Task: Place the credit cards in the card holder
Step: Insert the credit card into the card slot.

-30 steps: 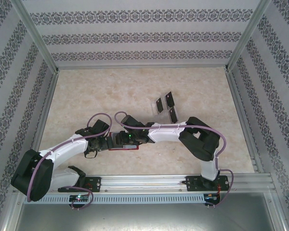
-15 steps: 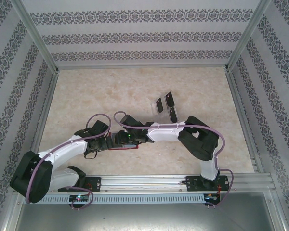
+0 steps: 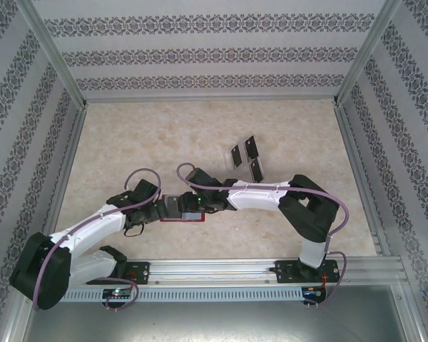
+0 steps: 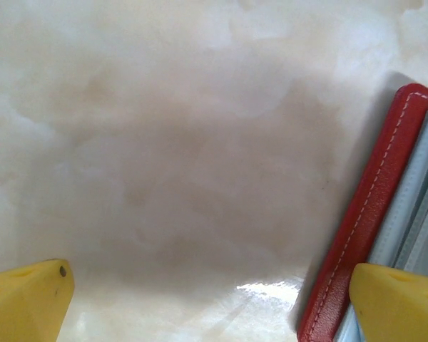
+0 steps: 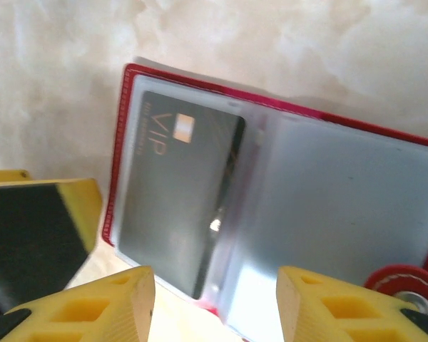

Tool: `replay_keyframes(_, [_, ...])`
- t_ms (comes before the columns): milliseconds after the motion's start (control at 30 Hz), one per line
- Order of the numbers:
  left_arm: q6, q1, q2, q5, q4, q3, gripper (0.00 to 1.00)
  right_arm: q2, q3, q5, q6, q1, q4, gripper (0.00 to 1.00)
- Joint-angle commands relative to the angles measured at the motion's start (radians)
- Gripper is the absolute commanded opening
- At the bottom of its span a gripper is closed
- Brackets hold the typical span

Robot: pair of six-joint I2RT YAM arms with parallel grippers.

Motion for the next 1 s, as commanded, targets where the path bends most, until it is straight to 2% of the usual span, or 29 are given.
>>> replay_keyframes(0, [-0.004, -0.01, -0.016, -0.021, -0.054, 0.026, 1.0, -0.039, -0.015, 0.059, -0.026, -0.001, -0.079, 0.49])
replay_keyframes(400, [0.028, -0.01, -0.016, -0.019, -0.054, 0.06, 1.0, -0.093, -0.012, 0.162, -0.071, -0.001, -0.2, 0.49])
replay_keyframes(567, [0.033, -0.009, -0.022, -0.004, -0.042, 0.058, 1.0, -0.102, -0.002, 0.158, -0.088, 0.008, -0.194, 0.49])
replay_keyframes(967, [0.035, -0.008, -0.007, 0.015, -0.017, 0.063, 1.0, 0.028, 0.15, 0.158, -0.094, 0.071, -0.219, 0.49])
